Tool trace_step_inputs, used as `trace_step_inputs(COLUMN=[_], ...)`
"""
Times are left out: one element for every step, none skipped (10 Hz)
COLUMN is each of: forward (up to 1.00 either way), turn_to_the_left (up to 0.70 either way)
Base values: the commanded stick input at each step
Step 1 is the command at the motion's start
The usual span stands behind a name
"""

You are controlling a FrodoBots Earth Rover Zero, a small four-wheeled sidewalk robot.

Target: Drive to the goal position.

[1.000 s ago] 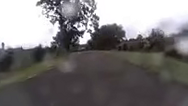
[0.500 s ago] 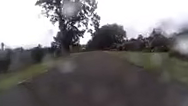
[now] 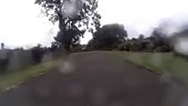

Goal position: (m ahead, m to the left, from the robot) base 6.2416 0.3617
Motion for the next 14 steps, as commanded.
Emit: trace_step_inputs(forward=[1.00, 1.00, 1.00, 1.00, 1.00, 1.00, 1.00, 1.00, 1.00, 1.00, 1.00, 1.00, 1.00, 1.00], turn_to_the_left=[0.00, 0.00, 0.00, 0.00, 0.00, 0.00, 0.00, 0.00, 0.00, 0.00, 0.00, 0.00, 0.00, 0.00])
